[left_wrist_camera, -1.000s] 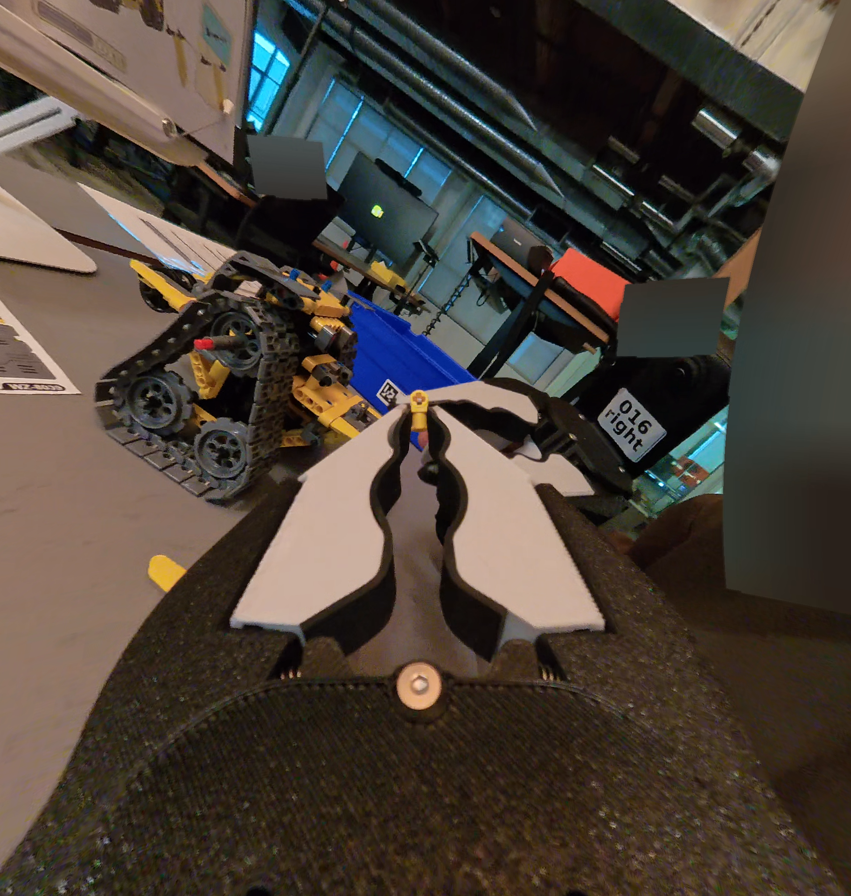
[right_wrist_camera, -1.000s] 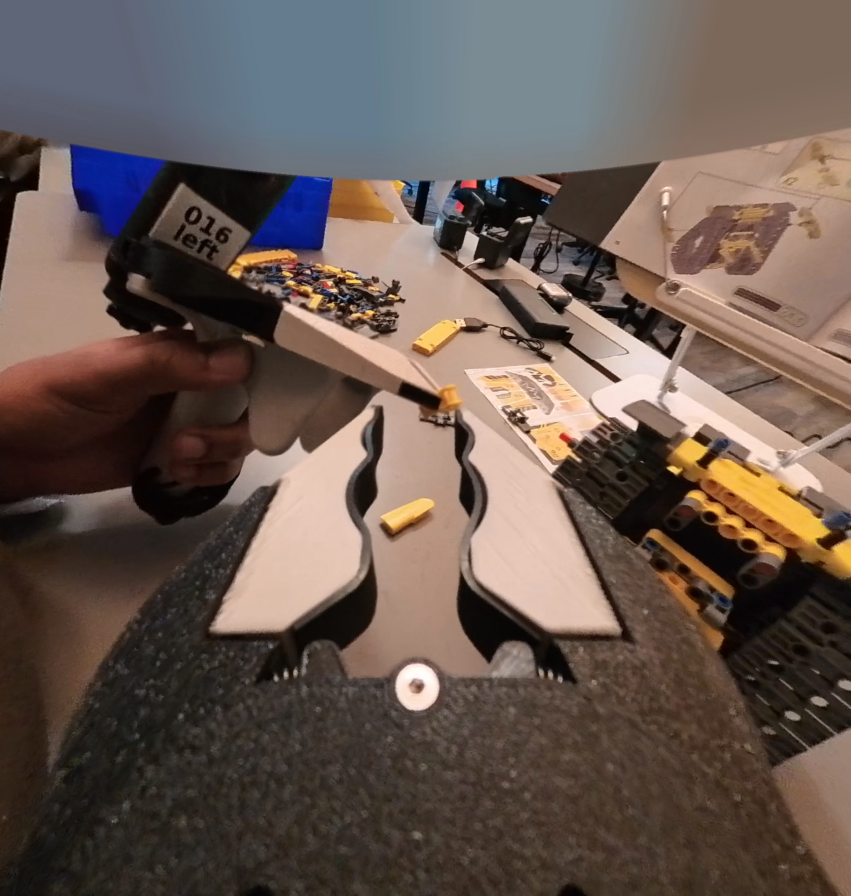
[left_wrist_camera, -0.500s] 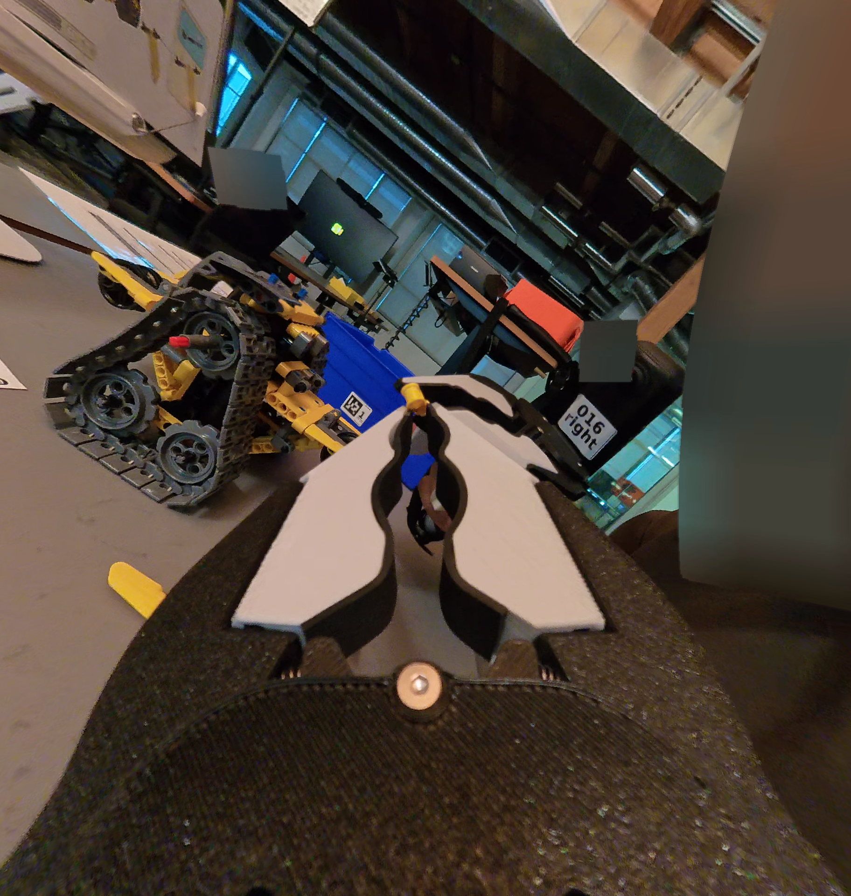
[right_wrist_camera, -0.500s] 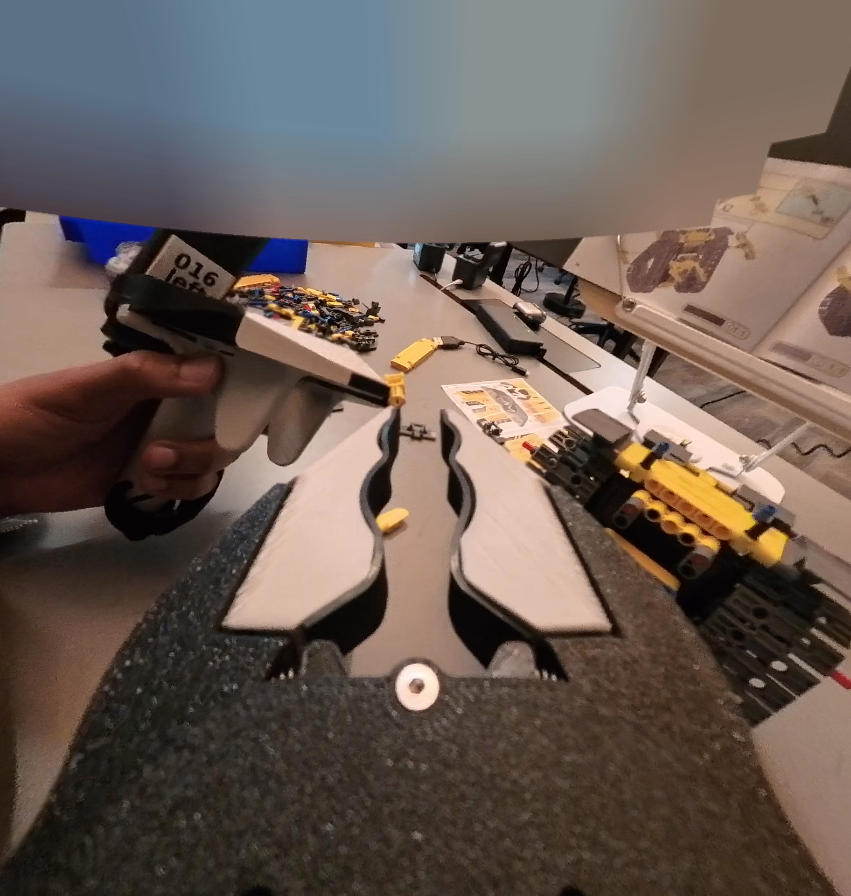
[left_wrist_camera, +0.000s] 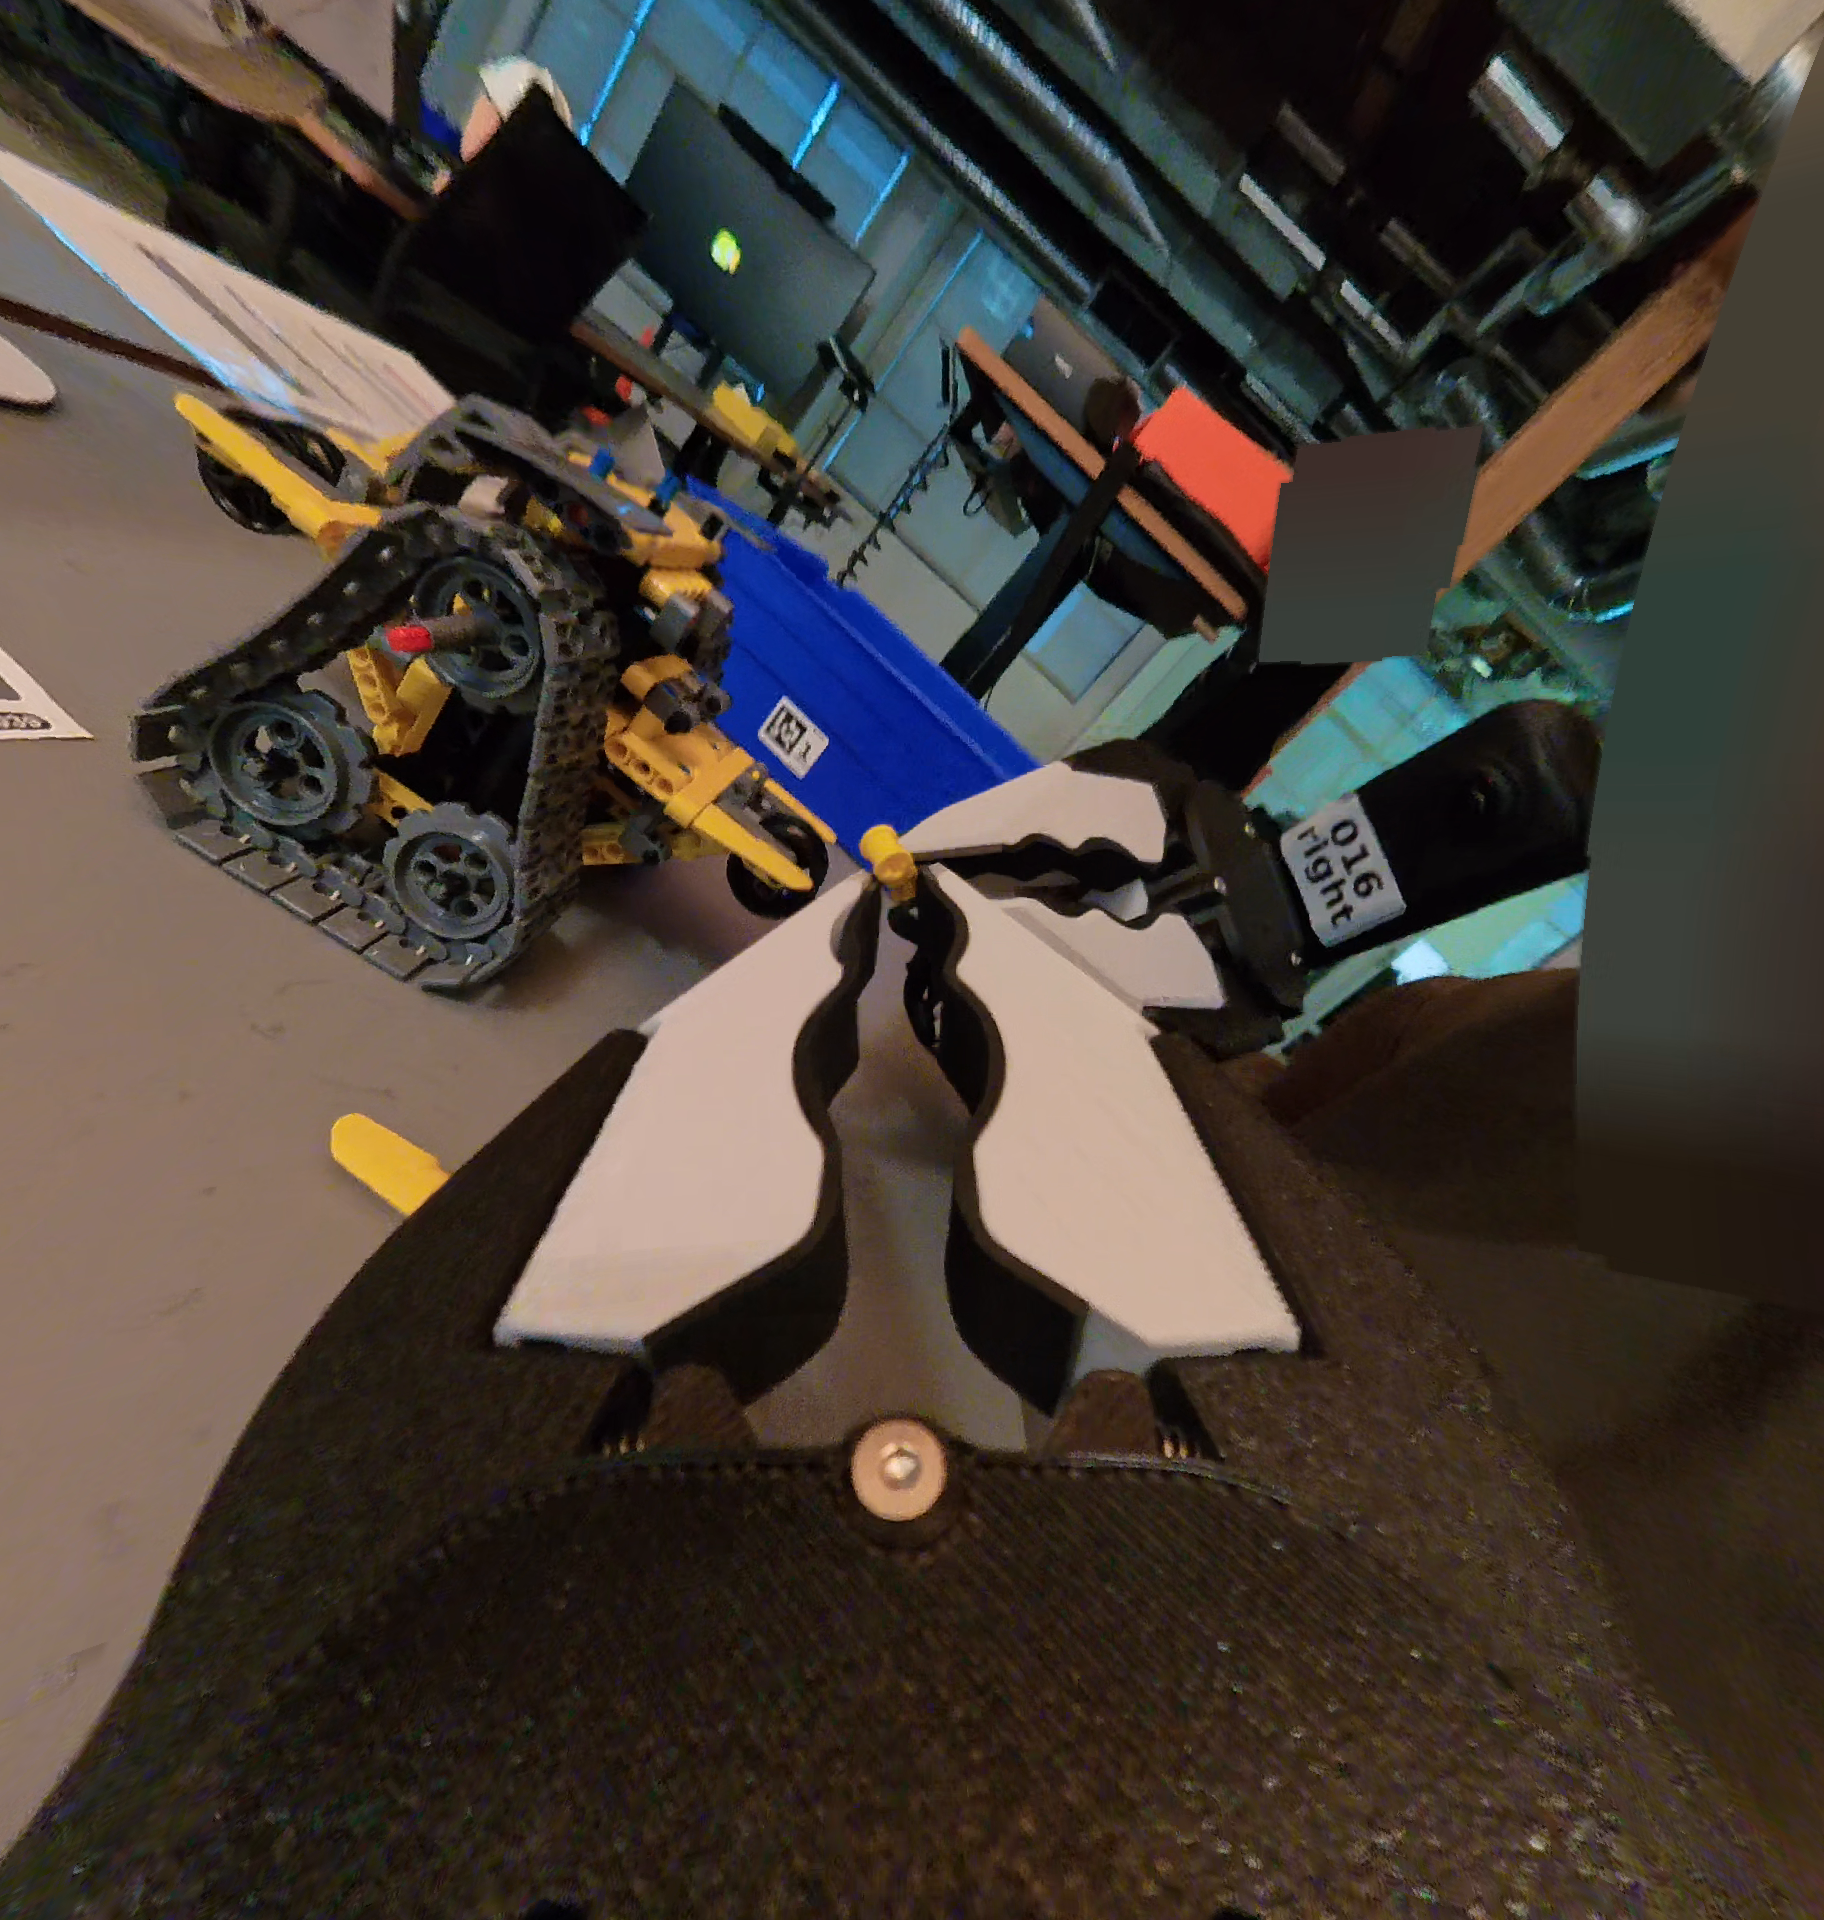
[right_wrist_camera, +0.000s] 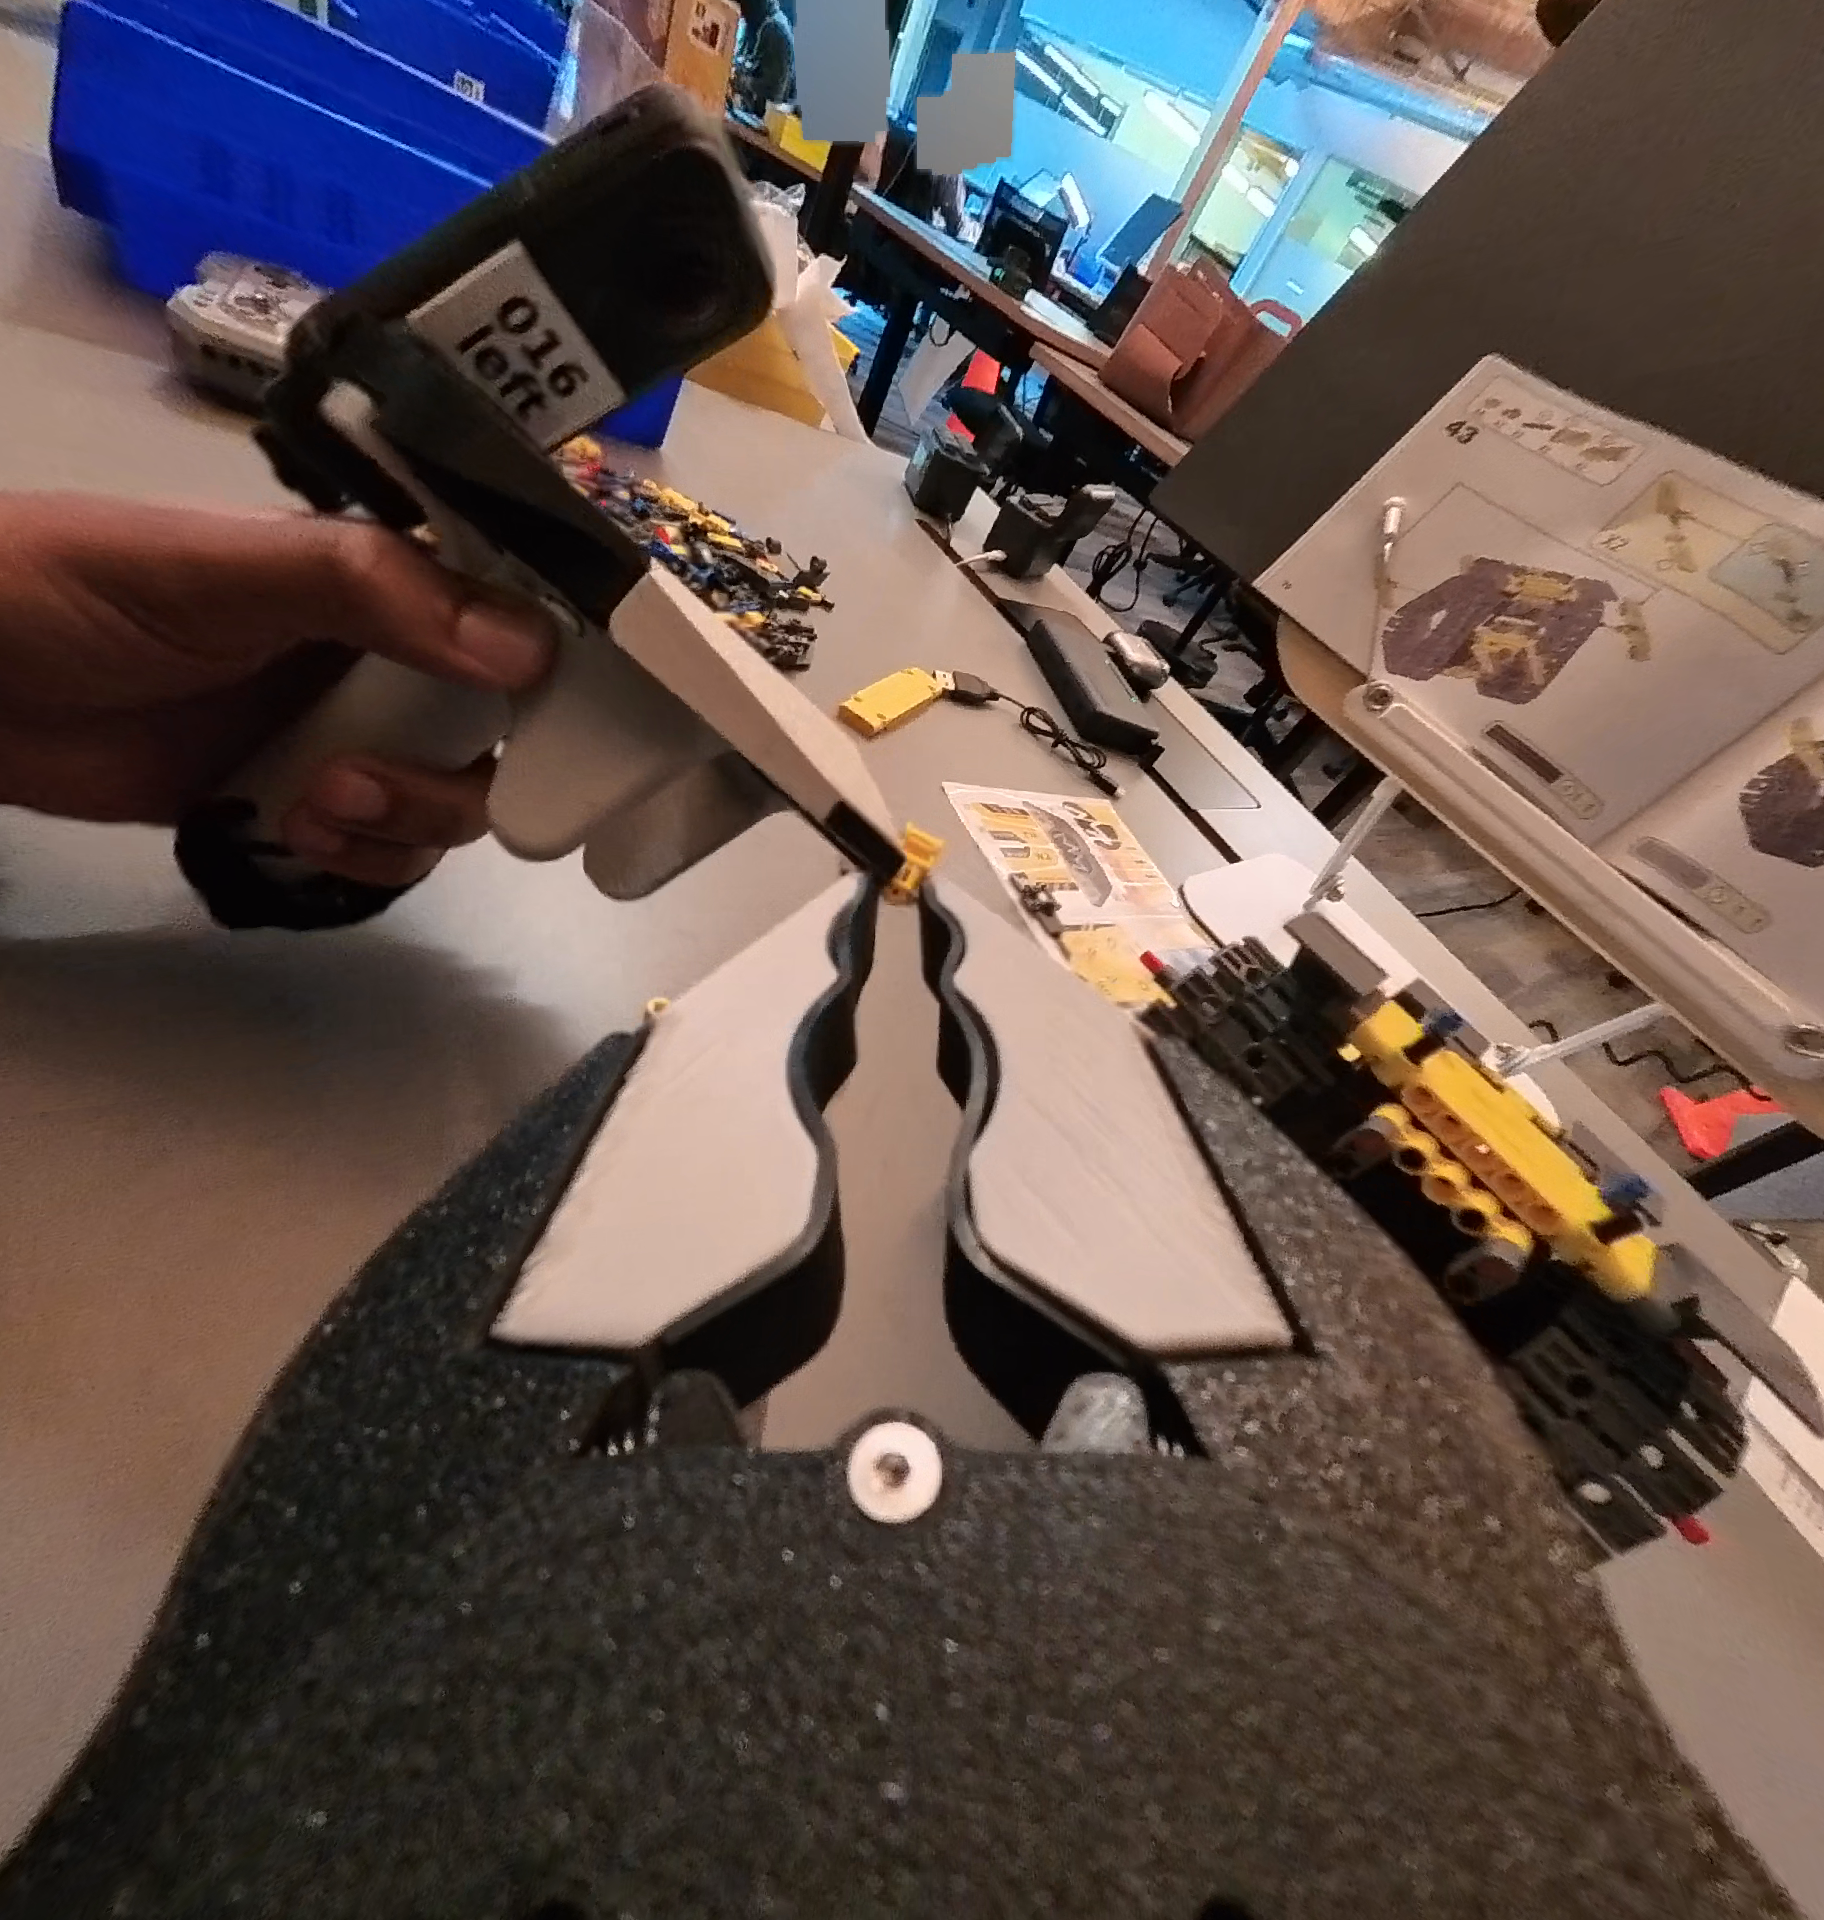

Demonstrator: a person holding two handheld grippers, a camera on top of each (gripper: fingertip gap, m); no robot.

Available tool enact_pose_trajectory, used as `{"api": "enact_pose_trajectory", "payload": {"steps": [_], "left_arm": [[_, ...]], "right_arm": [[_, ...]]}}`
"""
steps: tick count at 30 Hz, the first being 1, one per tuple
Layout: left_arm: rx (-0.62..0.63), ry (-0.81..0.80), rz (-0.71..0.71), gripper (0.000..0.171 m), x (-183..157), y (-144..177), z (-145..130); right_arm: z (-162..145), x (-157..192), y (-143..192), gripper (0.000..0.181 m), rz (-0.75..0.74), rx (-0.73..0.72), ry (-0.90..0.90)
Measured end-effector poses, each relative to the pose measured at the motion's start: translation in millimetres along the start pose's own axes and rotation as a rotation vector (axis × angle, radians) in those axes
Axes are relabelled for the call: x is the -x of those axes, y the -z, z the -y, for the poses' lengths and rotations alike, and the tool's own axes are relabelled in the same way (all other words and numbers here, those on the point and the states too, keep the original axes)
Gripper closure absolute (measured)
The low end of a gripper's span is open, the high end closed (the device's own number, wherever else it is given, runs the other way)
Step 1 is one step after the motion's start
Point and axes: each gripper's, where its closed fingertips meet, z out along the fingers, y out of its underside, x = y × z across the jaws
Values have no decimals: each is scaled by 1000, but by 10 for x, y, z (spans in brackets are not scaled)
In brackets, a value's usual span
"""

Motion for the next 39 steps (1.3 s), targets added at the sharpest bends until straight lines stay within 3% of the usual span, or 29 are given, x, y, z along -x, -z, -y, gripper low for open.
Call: {"api": "enact_pose_trajectory", "payload": {"steps": [5, 10, 16, 26, 39], "left_arm": [[68, -89, 139, 155, 229, 177, 57], [90, -169, 252, 149, 404, 305, 109], [164, -130, 245, 147, 488, 253, -55], [157, -117, 231, 146, 482, 259, -44], [152, -129, 231, 146, 475, 259, -36]], "right_arm": [[-139, 77, -58, 175, 58, 78, -33], [-700, 374, -155, 174, 208, 380, -18], [-1050, 492, -153, 174, 254, 552, -13], [-1064, 454, -144, 166, 261, 564, -88], [-1089, 421, -136, 169, 242, 583, -118]]}}
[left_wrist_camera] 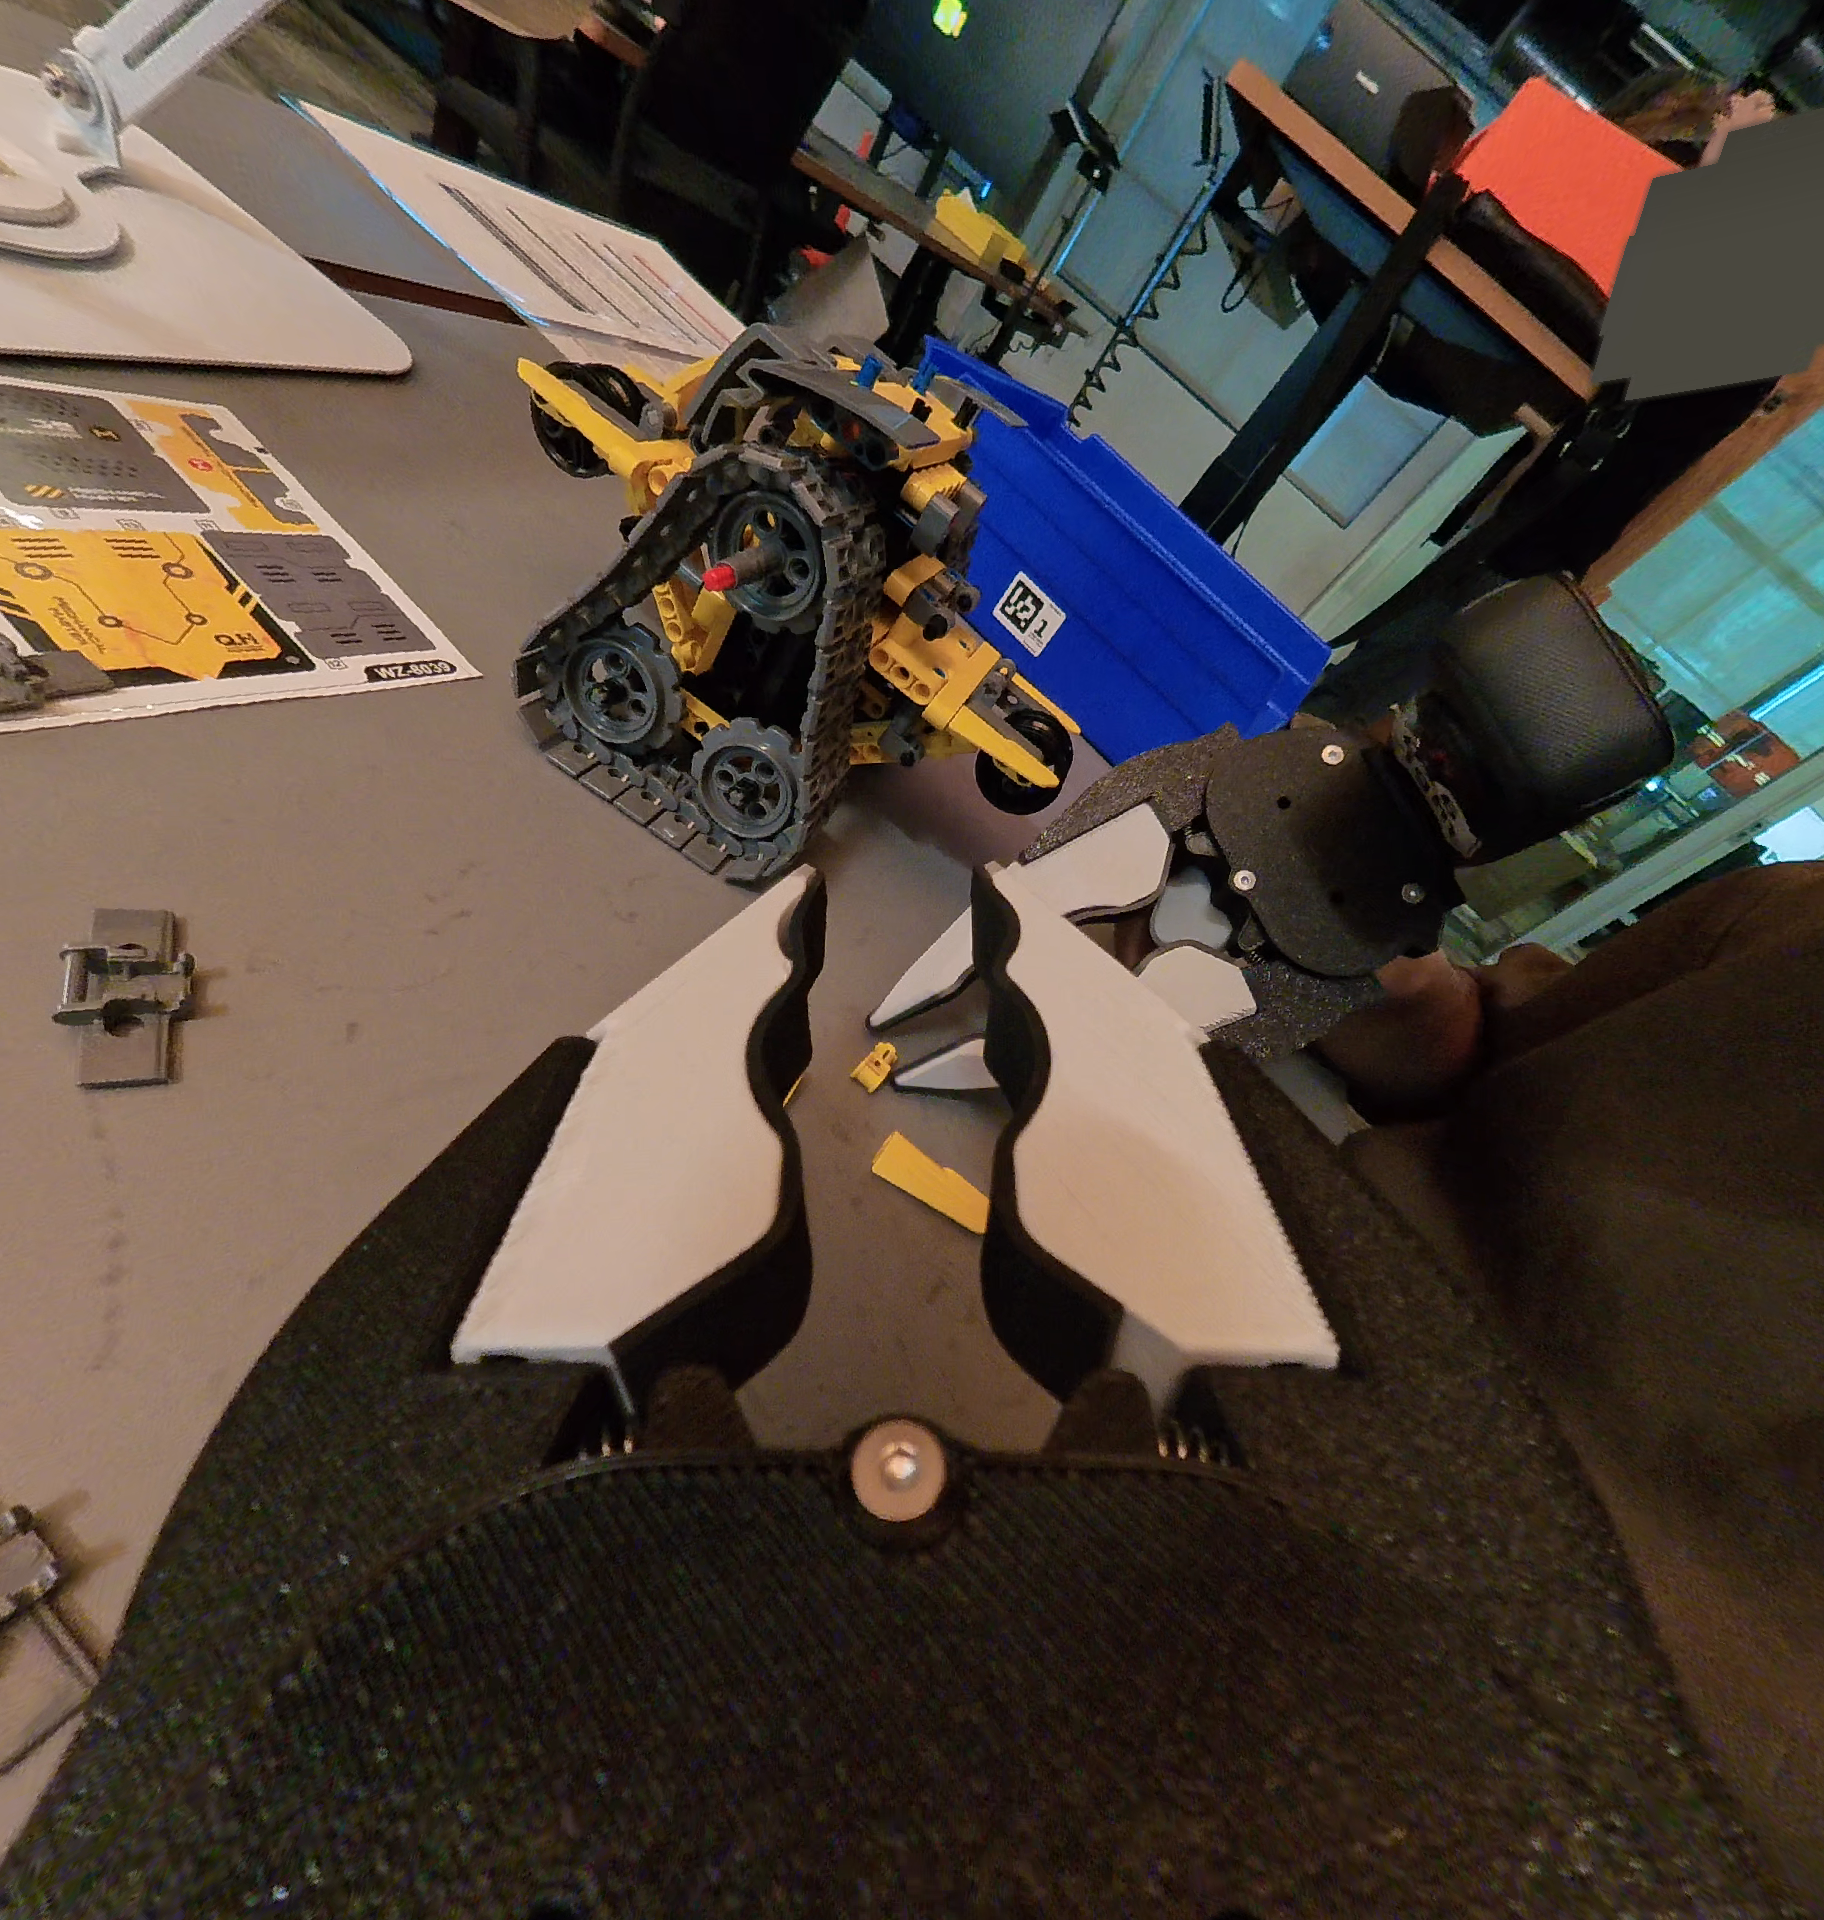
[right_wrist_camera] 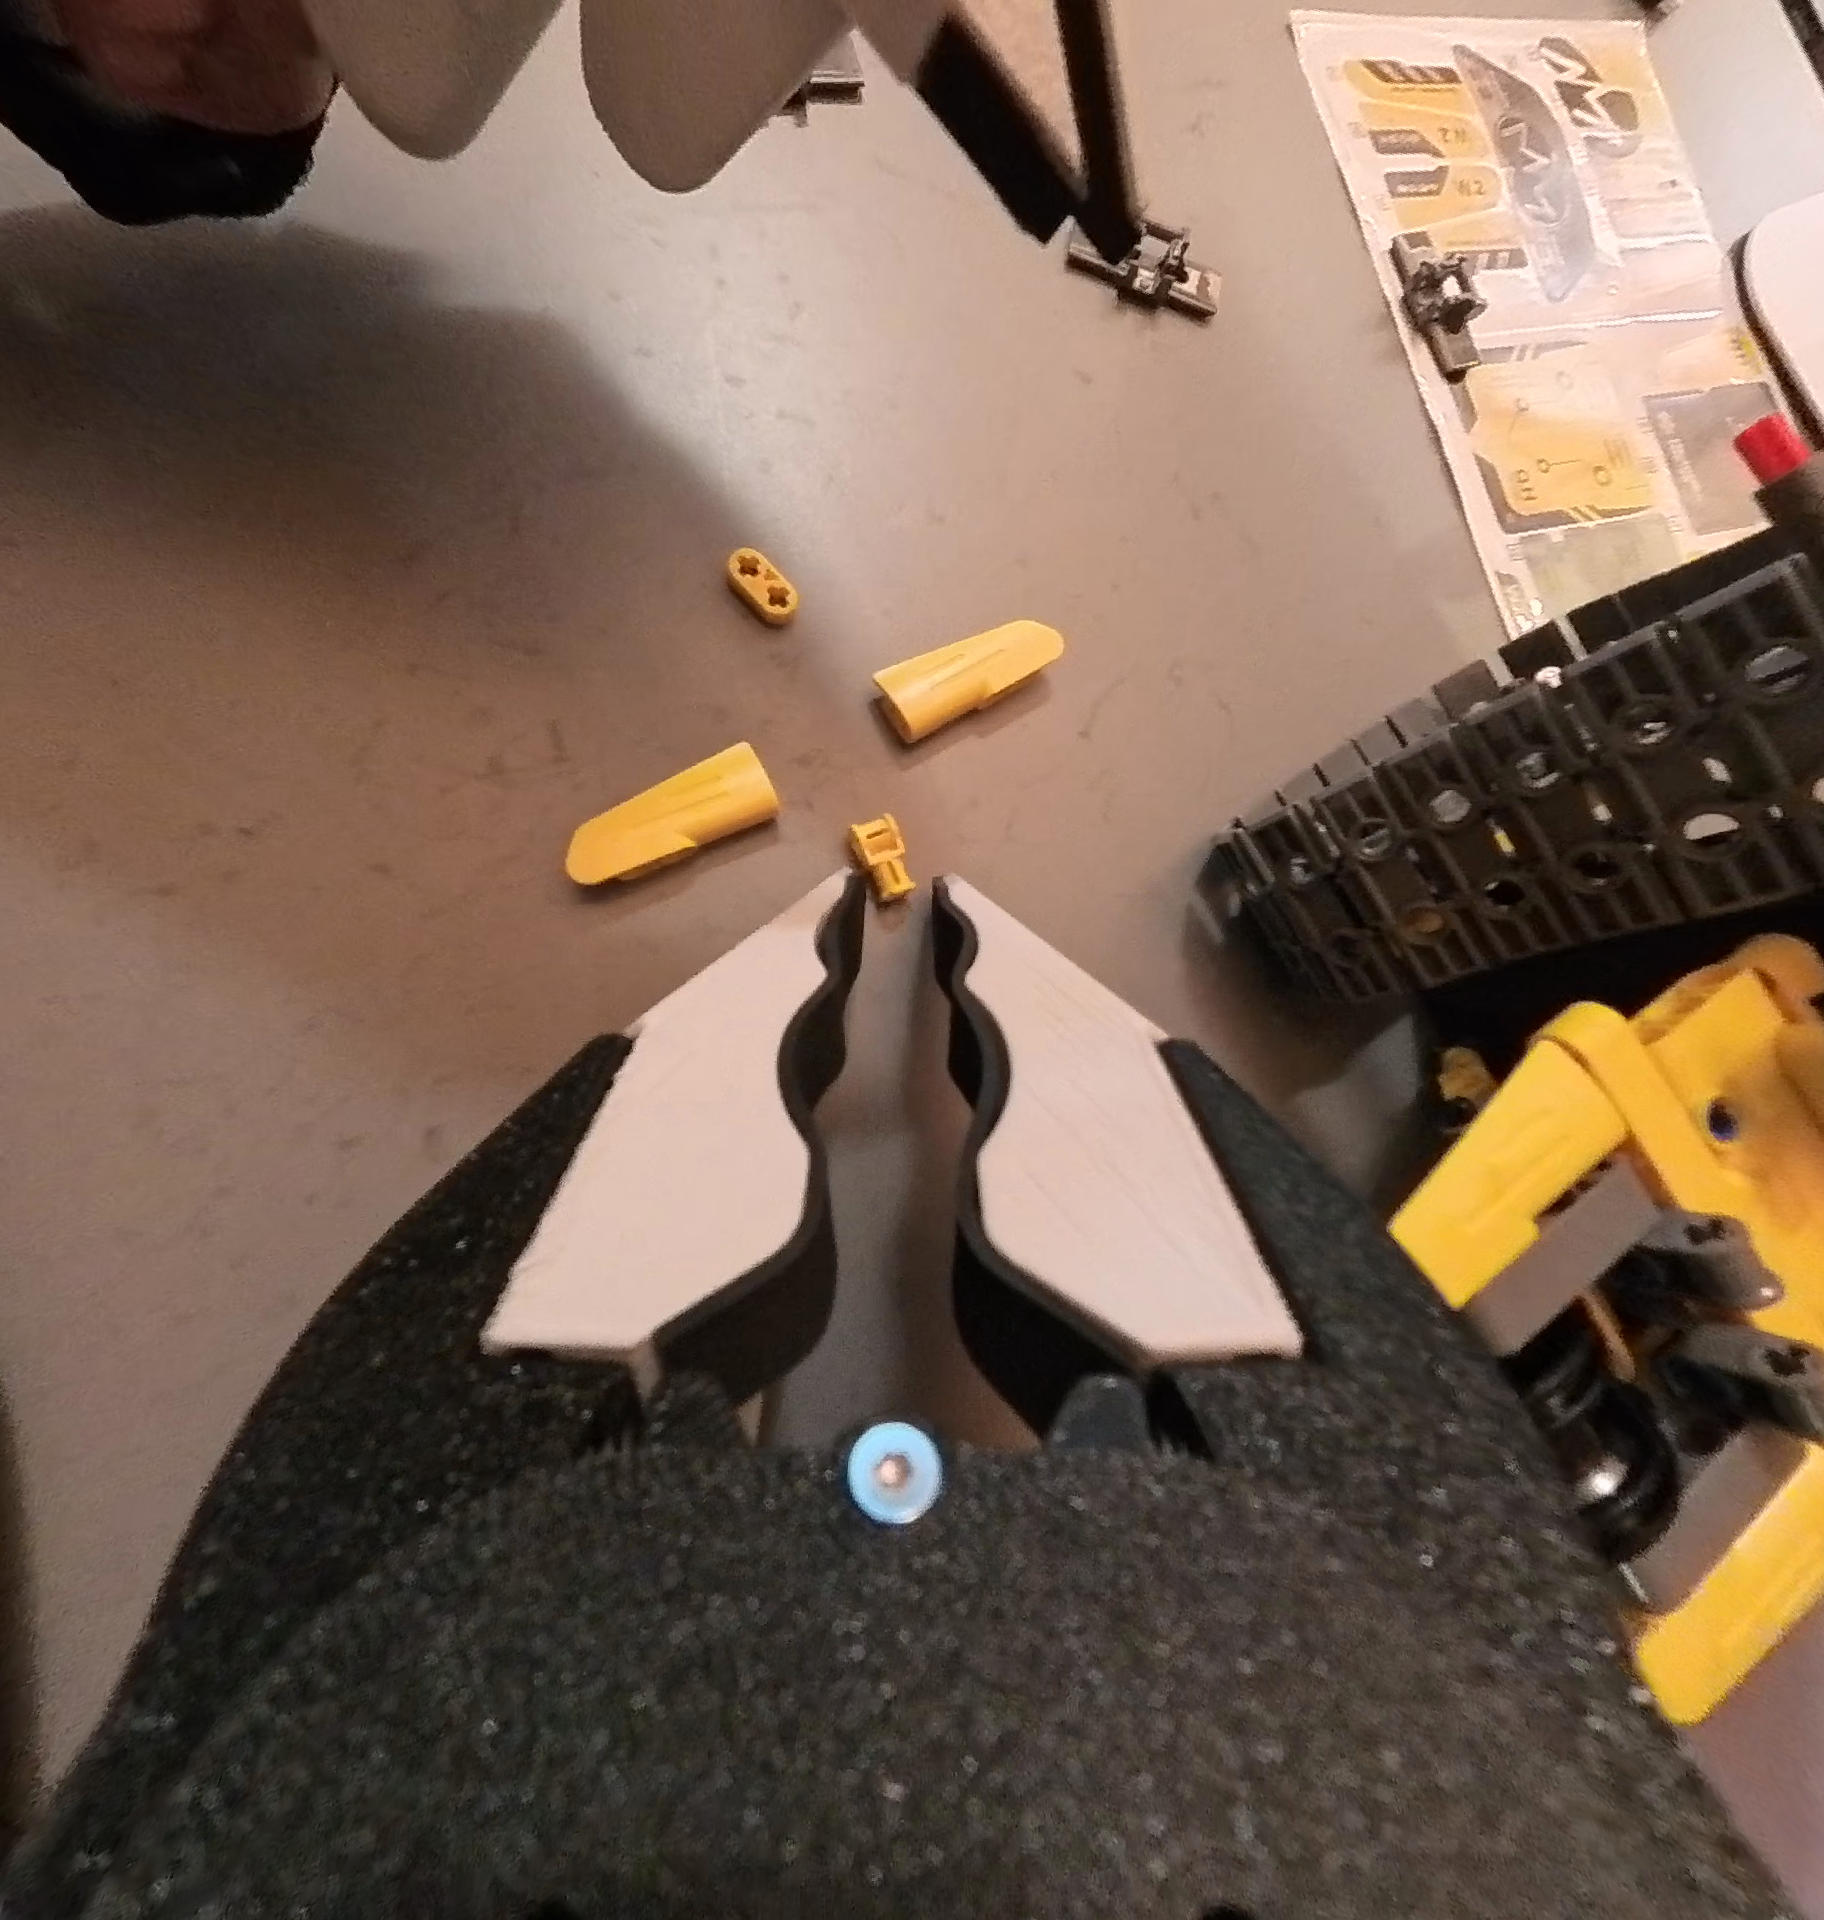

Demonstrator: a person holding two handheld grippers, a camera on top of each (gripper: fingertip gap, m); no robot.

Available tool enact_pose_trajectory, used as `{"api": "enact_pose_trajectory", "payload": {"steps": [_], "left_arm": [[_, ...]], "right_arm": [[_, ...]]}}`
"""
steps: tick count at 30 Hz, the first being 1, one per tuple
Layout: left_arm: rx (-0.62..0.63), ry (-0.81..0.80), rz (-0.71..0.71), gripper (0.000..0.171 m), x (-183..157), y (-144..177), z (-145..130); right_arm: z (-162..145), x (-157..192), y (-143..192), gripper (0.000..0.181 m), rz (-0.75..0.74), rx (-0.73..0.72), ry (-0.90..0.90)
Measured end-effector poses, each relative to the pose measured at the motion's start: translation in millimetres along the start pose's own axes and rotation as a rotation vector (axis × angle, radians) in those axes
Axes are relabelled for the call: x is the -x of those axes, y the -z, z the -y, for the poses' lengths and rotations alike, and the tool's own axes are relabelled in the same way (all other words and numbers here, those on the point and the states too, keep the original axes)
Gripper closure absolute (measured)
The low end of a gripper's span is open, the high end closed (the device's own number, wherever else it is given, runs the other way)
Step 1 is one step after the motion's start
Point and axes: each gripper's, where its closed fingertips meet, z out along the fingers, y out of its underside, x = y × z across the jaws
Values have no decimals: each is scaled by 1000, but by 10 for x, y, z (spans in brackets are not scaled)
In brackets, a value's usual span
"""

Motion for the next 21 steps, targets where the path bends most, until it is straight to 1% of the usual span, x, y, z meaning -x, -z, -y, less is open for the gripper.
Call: {"api": "enact_pose_trajectory", "payload": {"steps": [5, 12, 21], "left_arm": [[-5, -1, -1, 146, 1, 5, 8], [-9, -3, -2, 146, -2, 11, 15], [22, -24, 8, 146, -9, -5, -24]], "right_arm": [[-3, -5, 0, 169, -2, 0, -6], [55, 29, 26, 158, 22, -28, -21], [263, 11, 137, 151, 6, -149, -19]]}}
